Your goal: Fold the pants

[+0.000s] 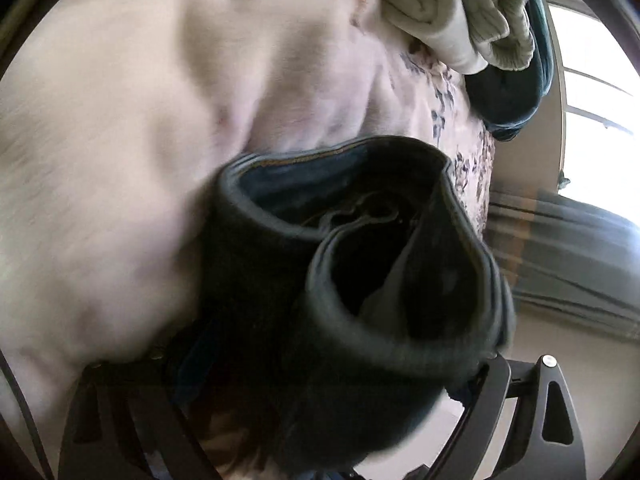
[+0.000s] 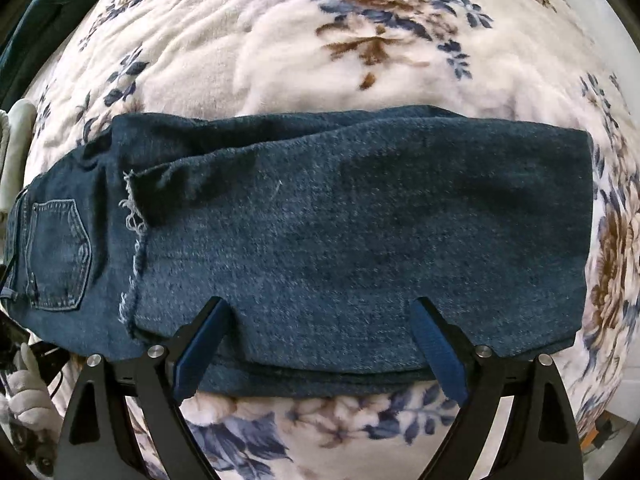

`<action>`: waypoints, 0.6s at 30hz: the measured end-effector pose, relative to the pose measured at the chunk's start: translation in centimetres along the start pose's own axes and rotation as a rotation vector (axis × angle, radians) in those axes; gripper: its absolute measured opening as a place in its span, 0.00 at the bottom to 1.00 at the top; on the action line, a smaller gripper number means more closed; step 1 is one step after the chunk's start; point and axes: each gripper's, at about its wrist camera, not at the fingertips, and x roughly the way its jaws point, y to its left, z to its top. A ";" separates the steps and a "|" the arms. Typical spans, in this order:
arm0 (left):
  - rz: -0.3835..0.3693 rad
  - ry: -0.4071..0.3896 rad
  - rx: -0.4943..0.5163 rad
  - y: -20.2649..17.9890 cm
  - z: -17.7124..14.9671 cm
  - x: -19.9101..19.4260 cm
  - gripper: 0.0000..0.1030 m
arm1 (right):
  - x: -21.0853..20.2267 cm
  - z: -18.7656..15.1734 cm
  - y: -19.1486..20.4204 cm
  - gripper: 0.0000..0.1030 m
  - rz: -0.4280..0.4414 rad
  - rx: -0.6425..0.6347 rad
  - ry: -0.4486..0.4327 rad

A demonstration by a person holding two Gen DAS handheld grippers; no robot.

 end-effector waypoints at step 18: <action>0.356 -0.175 0.616 -11.7 -7.6 -1.0 0.26 | 1.3 2.7 1.7 0.91 -0.060 -0.011 -0.042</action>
